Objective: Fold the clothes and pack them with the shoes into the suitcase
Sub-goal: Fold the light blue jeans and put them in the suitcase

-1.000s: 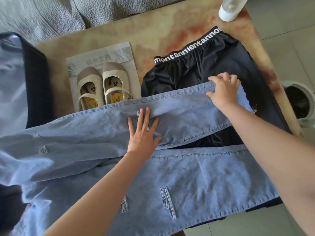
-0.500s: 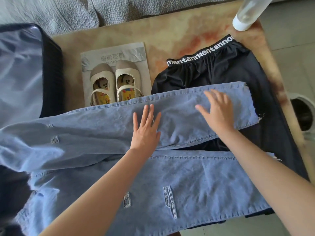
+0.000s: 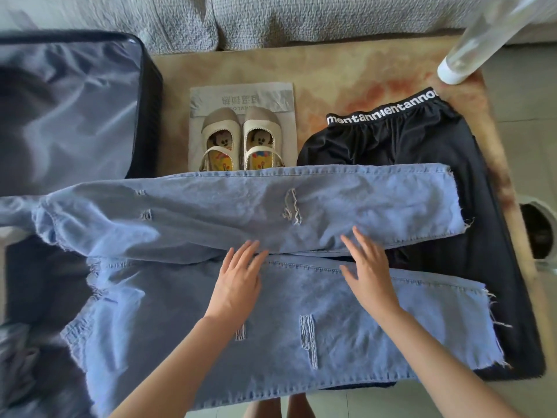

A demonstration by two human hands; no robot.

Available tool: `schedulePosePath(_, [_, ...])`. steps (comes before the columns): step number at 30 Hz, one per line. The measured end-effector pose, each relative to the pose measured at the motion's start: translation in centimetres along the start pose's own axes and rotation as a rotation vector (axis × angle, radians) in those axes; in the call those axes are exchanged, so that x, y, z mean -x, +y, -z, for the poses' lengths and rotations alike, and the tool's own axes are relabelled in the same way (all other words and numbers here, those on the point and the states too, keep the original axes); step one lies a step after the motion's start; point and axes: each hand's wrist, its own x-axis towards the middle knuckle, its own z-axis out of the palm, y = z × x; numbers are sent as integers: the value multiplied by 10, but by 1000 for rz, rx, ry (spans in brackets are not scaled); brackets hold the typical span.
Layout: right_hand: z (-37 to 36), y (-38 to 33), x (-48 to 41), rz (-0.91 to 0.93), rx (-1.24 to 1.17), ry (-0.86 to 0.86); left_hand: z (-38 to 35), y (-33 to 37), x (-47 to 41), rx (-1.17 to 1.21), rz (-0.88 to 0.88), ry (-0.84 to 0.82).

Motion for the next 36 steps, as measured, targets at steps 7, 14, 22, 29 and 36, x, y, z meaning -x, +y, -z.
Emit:
schedulePosePath(7, [-18, -21, 85, 53, -9, -122, -7, -19, 83, -15, 111, -50])
schedulePosePath(14, [-40, -42, 125, 300, 256, -478, -8, -17, 130, -116, 178, -485])
schedulePosePath(22, [-43, -40, 138, 250, 267, -605, -15, -24, 159, -87, 133, -414])
schedulePosePath(29, [-39, -97, 153, 362, 112, -566, 23, -37, 158, 20, 63, -84])
schedulePosePath(36, [-59, -208, 152, 402, -111, -444, 73, -107, 184, 41, 270, 224])
